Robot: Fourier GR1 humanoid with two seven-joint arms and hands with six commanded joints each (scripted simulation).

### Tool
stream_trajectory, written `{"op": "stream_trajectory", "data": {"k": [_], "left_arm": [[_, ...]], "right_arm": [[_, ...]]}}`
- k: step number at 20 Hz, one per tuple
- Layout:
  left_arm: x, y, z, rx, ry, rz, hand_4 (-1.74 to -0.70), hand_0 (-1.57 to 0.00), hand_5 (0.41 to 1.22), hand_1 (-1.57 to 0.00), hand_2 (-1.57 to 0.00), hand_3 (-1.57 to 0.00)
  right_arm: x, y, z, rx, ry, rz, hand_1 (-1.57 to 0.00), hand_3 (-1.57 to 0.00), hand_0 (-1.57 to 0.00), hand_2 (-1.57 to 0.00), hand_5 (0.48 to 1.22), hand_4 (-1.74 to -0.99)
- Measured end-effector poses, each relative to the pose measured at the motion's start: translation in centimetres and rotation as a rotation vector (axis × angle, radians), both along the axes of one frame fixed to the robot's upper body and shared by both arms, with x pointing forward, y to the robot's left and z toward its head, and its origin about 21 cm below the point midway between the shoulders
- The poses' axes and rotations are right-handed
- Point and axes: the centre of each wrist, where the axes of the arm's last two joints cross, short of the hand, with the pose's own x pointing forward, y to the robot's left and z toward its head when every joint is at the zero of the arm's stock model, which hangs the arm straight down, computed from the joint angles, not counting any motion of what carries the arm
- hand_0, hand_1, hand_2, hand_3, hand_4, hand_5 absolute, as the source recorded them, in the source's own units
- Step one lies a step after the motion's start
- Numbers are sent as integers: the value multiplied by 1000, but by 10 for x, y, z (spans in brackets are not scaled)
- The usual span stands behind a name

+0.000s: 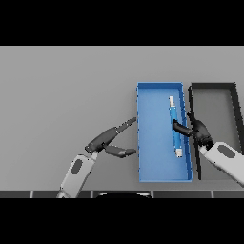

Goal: Pick up the blue pipe and place it into the blue bin.

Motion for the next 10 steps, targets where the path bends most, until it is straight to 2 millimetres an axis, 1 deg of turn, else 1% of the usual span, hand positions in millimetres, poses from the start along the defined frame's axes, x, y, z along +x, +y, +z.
{"op": "stream_trajectory", "data": {"k": [2, 3, 4, 5, 6, 7, 10], "left_arm": [[-2, 1, -2, -2, -4, -5, -888, 1, 429, 1, 1, 1], [0, 0, -1, 0, -1, -1, -887, 1, 431, 1, 1, 1], [1, 5, 0, -3, -8, 4, -886, 1, 431, 1, 1, 1], [1, 3, 1, 0, -9, 1, -886, 1, 431, 1, 1, 1], [0, 1, 1, 6, -2, -3, -885, 1, 431, 1, 1, 1], [1, 3, 1, 6, -1, 4, -885, 1, 431, 1, 1, 1], [2, 7, 4, 5, -5, 8, -885, 1, 431, 1, 1, 1]], "right_arm": [[3, 1, 0, -9, -1, -1, -14, -8, -16, -14, 682, -1030], [2, 1, -4, -11, 6, -3, -11, -6, -13, -11, 672, -1022], [2, 1, -2, -14, 4, 3, -9, -5, -10, -9, 666, -1020], [1, 0, 0, -21, 4, 3, -7, -4, -8, -7, 665, -1022], [3, 3, 1, -14, -1, 14, -5, -3, -6, -5, 661, -1022], [3, 2, 3, -17, 2, 11, -5, -3, -6, -5, 658, -1022], [1, 3, -2, -16, 10, 25, -5, -3, -6, -5, 643, -1022]]}}
